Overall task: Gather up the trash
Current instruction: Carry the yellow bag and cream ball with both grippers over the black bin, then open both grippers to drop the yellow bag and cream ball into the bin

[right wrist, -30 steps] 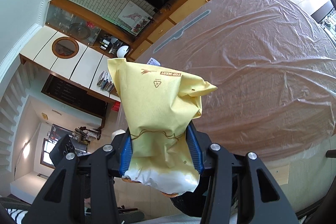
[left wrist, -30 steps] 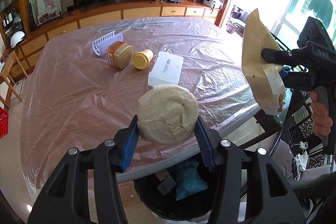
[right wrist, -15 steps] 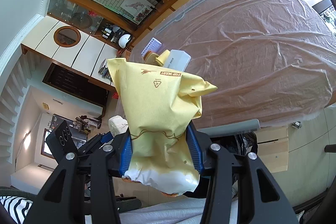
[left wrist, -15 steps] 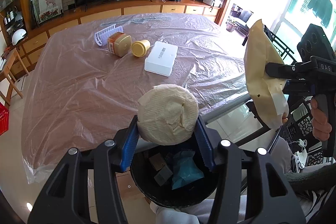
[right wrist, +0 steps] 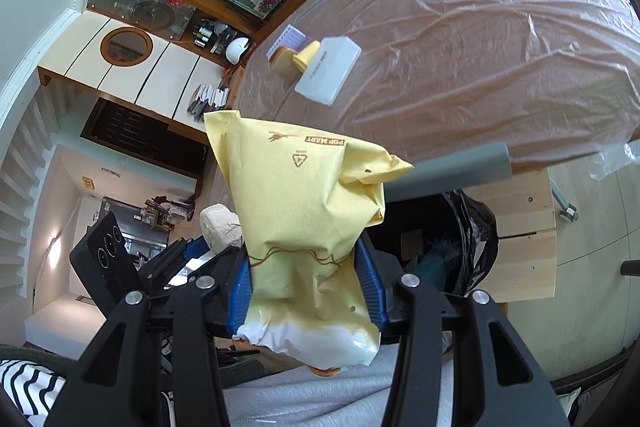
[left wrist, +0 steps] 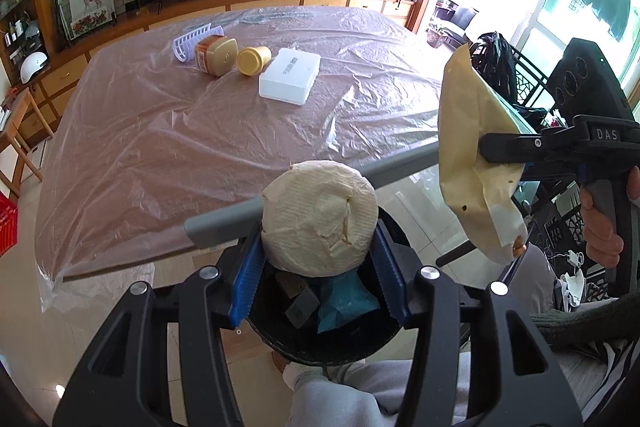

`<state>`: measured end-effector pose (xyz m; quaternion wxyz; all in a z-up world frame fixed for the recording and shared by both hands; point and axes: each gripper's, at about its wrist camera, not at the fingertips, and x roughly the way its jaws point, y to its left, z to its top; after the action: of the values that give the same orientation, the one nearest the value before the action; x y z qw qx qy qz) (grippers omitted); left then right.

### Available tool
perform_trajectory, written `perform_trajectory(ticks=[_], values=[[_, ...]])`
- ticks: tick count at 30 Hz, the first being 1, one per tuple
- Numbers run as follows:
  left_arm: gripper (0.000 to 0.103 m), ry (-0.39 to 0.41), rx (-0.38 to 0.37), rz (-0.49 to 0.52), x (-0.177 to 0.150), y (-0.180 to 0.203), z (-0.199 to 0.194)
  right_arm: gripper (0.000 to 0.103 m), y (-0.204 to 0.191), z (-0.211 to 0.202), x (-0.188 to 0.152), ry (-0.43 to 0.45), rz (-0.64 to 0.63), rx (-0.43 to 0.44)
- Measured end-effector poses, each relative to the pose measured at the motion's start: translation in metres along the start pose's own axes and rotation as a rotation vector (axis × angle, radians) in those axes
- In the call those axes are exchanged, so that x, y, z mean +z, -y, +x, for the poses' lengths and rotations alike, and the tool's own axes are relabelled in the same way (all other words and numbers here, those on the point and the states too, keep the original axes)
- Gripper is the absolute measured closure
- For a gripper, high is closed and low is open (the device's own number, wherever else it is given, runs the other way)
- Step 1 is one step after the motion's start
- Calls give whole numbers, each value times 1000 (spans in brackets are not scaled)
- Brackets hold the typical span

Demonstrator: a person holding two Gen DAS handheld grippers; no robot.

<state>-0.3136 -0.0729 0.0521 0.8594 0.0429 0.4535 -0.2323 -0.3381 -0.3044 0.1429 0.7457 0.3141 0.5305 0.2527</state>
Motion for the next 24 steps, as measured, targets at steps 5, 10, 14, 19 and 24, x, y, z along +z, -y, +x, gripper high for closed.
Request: perform_trajectory(ticks=[5,10,14,19,24], values=[[50,-20,2,0,-10,2,0,58,6,7,-9,-31,10,-4],[50,-37,11,14,-17,4,1,58,11,14,-16,-61,13,-17],[50,-58,11,30,-24,7,6,58,14,18,-21,-87,7,-33],[50,-92,17,39,-31,6,17,58,19,26,-26,-113,11,-49],[50,-124,23,57,-36,5,29,58,21,34,-28,-142,-7,-78]])
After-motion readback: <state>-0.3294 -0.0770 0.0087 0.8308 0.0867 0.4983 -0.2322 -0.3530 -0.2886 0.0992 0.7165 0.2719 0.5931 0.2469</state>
